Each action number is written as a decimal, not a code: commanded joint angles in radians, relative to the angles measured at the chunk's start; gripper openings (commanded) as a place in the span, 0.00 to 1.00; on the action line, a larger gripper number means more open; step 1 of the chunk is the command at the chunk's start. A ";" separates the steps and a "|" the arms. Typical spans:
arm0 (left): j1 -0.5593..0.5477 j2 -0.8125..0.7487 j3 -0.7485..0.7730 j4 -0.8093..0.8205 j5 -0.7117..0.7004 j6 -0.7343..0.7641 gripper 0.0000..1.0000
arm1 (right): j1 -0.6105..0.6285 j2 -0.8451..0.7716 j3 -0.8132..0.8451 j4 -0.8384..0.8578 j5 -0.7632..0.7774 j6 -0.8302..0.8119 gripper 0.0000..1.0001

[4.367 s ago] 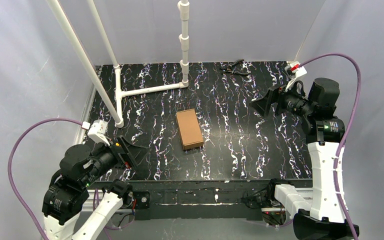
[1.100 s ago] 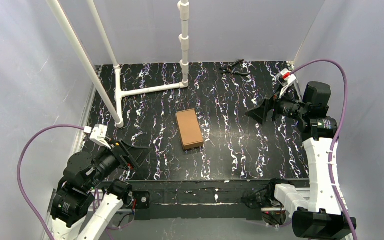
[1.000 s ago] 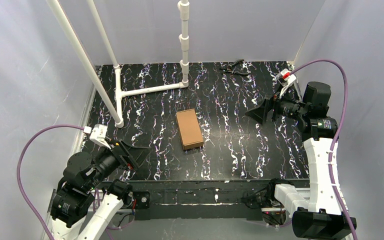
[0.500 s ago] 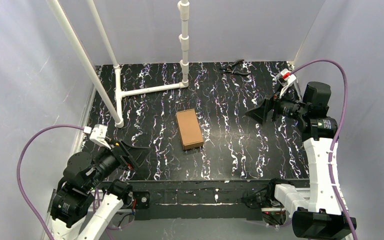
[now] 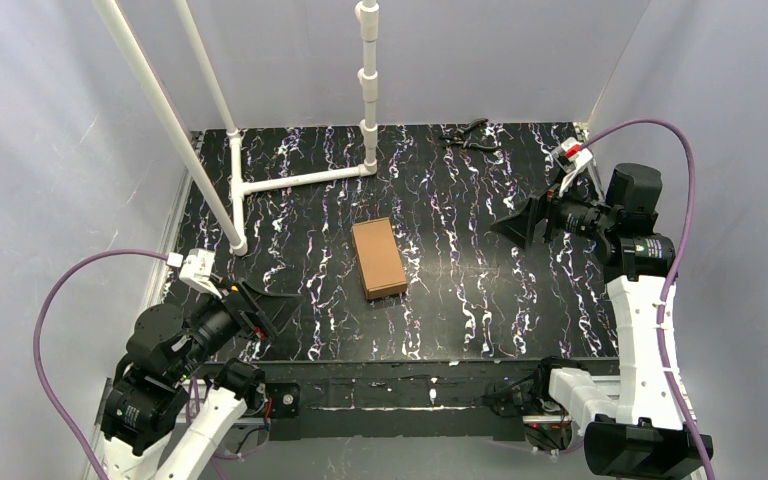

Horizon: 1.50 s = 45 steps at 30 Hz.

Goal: Fold the paper box

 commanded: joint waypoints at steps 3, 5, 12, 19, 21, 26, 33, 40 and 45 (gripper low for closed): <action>0.005 0.005 0.007 0.001 -0.010 0.014 0.98 | -0.006 -0.018 0.014 0.009 -0.014 -0.011 0.98; 0.005 0.005 0.008 -0.002 -0.011 0.013 0.98 | -0.007 -0.018 0.014 0.008 -0.015 -0.011 0.98; 0.005 0.005 0.008 -0.010 -0.016 0.015 0.98 | -0.006 -0.018 0.014 0.009 -0.017 -0.011 0.98; 0.004 0.006 0.010 -0.013 -0.018 0.016 0.98 | -0.006 -0.019 0.014 0.008 -0.016 -0.011 0.98; 0.005 0.007 0.008 -0.014 -0.018 0.017 0.98 | -0.006 -0.019 0.014 0.009 -0.015 -0.010 0.98; 0.005 0.005 0.007 -0.016 -0.018 0.016 0.98 | -0.005 -0.018 0.014 0.008 -0.014 -0.009 0.98; 0.005 0.004 0.008 -0.018 -0.019 0.016 0.98 | -0.006 -0.018 0.013 0.010 -0.013 -0.008 0.99; 0.005 0.004 0.007 -0.019 -0.021 0.015 0.98 | -0.007 -0.020 0.011 0.010 -0.013 -0.006 0.99; 0.005 0.004 0.007 -0.019 -0.020 0.015 0.98 | -0.007 -0.019 0.011 0.011 -0.012 -0.005 0.98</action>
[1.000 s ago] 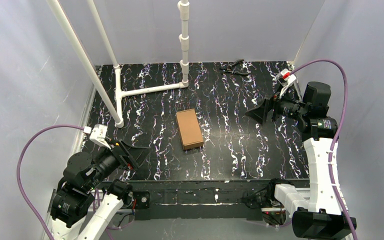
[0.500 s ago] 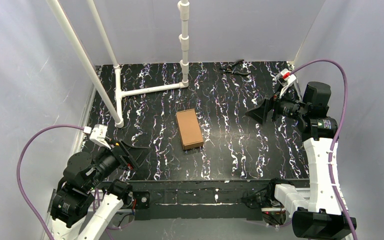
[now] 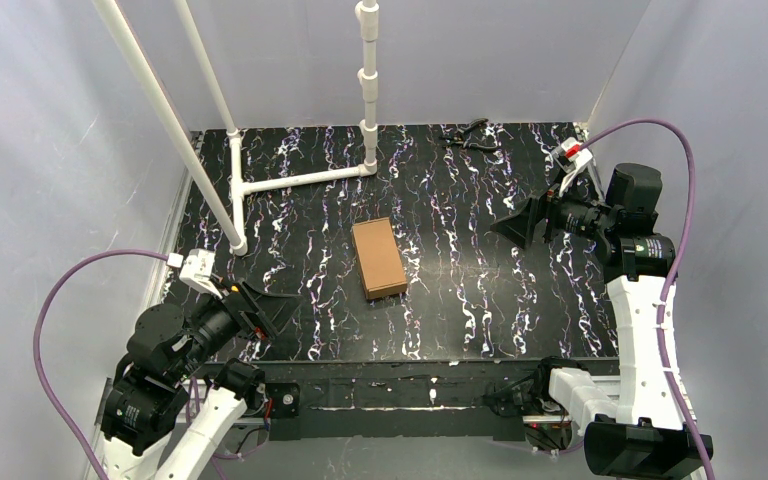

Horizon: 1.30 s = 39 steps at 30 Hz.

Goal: Fold the paper box

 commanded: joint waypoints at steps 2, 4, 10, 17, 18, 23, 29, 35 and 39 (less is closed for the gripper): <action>0.005 0.004 0.005 -0.013 -0.012 0.015 0.98 | -0.007 -0.019 0.010 0.011 -0.011 -0.004 0.98; 0.005 0.002 0.004 -0.013 -0.012 0.015 0.98 | -0.007 -0.019 0.008 0.012 -0.011 -0.003 0.99; 0.005 0.001 -0.005 -0.007 -0.007 0.008 0.99 | -0.007 -0.017 0.002 0.024 0.002 0.017 1.00; 0.005 0.036 -0.088 0.077 0.090 -0.050 0.99 | -0.007 -0.019 -0.029 0.074 0.049 0.102 1.00; 0.005 0.047 -0.094 0.082 0.101 -0.055 0.99 | -0.006 -0.019 -0.033 0.084 0.070 0.140 1.00; 0.005 0.069 -0.079 0.071 0.098 -0.034 0.99 | -0.006 -0.023 -0.050 0.115 0.149 0.227 1.00; 0.005 0.057 0.069 -0.103 -0.051 0.083 0.99 | -0.006 -0.016 0.005 0.107 0.175 0.227 1.00; 0.005 0.051 0.106 -0.116 -0.052 0.085 0.99 | -0.006 -0.009 0.067 0.089 0.187 0.206 1.00; 0.005 0.048 0.102 -0.117 -0.052 0.085 0.99 | -0.006 -0.013 0.046 0.087 0.170 0.191 1.00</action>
